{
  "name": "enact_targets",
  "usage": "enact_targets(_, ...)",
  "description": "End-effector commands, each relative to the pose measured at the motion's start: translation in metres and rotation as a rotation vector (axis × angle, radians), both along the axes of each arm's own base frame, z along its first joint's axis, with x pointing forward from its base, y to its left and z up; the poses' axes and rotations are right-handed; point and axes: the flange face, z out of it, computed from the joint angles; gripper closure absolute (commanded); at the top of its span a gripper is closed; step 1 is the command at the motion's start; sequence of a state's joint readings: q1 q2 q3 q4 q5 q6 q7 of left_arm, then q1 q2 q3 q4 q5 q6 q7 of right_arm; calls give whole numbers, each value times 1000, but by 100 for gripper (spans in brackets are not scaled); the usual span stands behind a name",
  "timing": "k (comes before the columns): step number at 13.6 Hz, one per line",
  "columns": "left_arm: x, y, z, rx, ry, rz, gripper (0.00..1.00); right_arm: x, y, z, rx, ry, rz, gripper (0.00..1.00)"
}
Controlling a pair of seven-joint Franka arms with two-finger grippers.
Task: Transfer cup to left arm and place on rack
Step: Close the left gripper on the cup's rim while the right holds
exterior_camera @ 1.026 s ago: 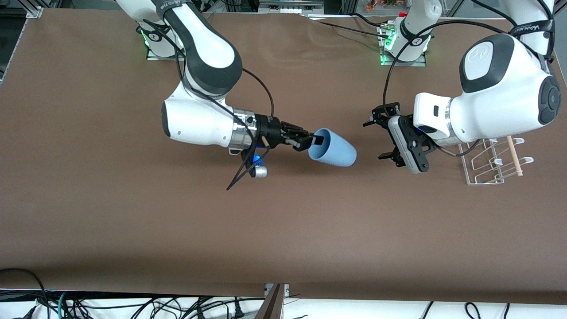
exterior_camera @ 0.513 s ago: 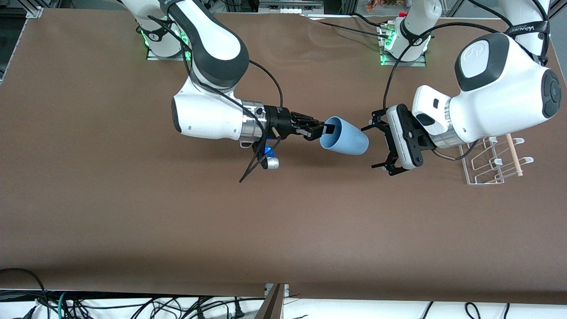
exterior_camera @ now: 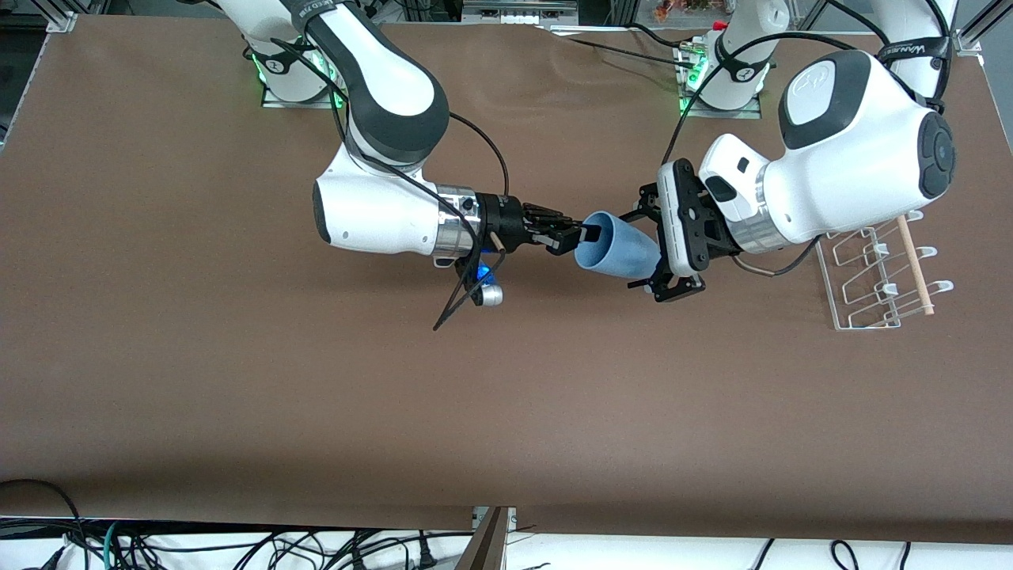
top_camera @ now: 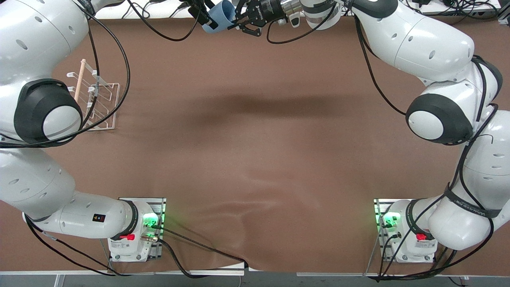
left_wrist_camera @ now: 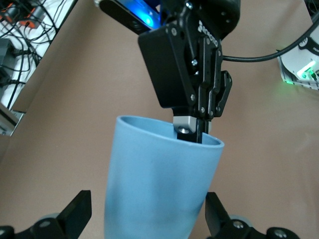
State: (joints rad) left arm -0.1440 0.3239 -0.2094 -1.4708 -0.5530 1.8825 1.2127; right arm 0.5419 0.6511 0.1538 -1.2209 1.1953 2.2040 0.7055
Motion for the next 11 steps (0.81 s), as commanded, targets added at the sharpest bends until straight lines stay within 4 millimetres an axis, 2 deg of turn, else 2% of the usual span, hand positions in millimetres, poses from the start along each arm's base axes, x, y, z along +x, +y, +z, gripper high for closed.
enact_targets(1, 8, -1, -14, -28, -35, -57, 0, 2, 7, 8, 38, 8, 11, 100)
enact_targets(3, 11, 3, -20, -32, -50, -86, 4, 2, 7, 8, 38, 8, 11, 100)
enact_targets(4, 11, 3, -20, -33, -59, -98, 14, 2, 7, 8, 38, 8, 11, 100)
enact_targets(5, 11, 3, -18, -35, -61, -100, 46, 2, 7, 8, 38, 8, 11, 100)
enact_targets(7, 11, 3, -18, -42, -59, -97, 82, 3, 6, 8, 38, 8, 10, 100)
enact_targets(8, 11, 3, -17, -43, -58, -96, 90, 3, 6, 8, 38, 9, 9, 100)
enact_targets(11, 12, 4, -16, -55, -52, -88, 92, 3, 6, 8, 38, 8, 7, 100)
